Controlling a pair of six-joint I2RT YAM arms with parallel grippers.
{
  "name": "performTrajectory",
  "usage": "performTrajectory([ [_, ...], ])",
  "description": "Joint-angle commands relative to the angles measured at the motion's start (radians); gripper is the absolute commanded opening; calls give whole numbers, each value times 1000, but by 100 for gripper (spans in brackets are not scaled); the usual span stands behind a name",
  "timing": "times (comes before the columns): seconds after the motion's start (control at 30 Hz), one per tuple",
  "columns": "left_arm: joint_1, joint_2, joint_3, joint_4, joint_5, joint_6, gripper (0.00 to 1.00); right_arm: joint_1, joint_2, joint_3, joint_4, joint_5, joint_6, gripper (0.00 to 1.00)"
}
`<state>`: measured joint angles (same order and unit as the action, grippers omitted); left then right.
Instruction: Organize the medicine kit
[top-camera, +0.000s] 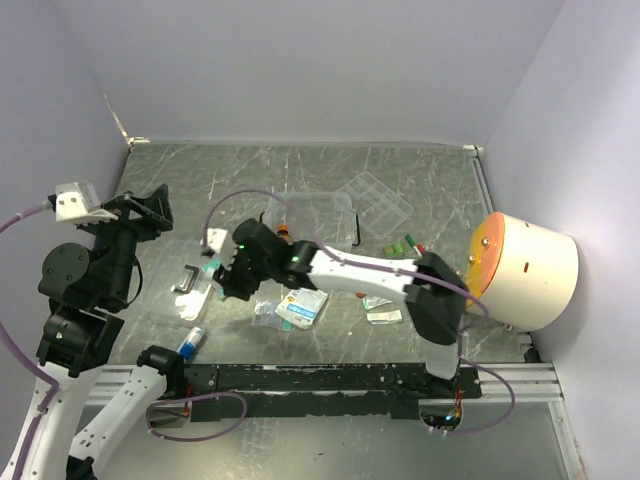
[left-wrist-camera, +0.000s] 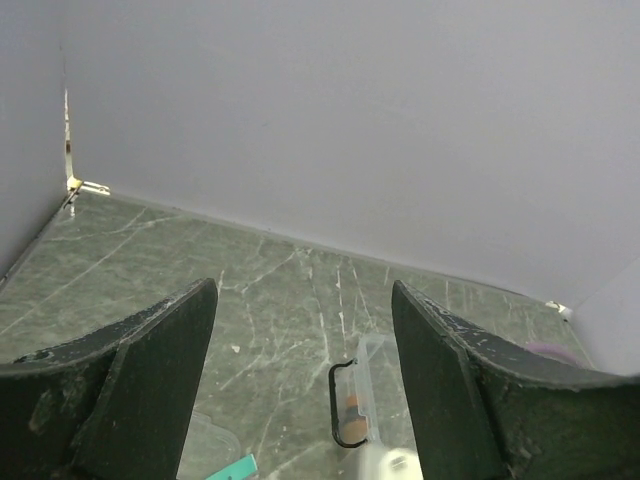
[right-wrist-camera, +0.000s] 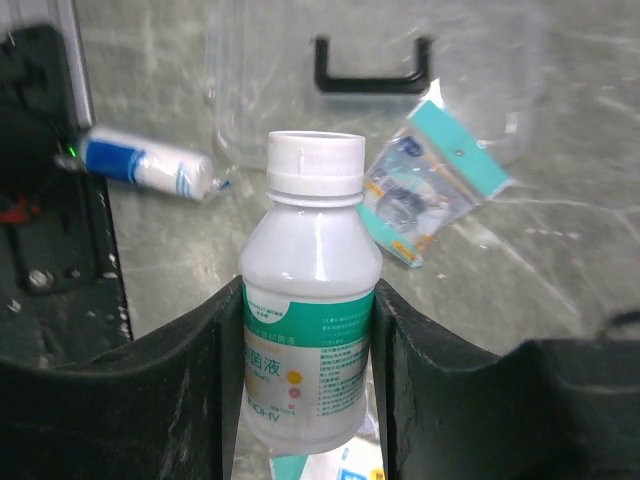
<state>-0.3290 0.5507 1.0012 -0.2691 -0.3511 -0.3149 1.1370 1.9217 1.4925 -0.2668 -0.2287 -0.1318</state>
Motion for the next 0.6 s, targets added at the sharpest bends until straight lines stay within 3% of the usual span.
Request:
performTrajectory([
  [0.0, 5, -11, 38, -71, -30, -56, 81, -23, -196, -163, 298, 107, 256, 28],
  [0.07, 5, -20, 36, -116, -30, -108, 80, -34, -278, -264, 343, 250, 394, 31],
  [0.17, 5, -45, 47, -228, -51, -237, 80, -82, -377, -327, 269, 396, 625, 31],
  [0.37, 5, -126, -31, -314, 67, -310, 81, -118, -450, -262, 20, 552, 734, 30],
  [0.57, 5, -127, -101, -263, 178, -237, 81, -310, -443, -279, -4, 413, 864, 29],
])
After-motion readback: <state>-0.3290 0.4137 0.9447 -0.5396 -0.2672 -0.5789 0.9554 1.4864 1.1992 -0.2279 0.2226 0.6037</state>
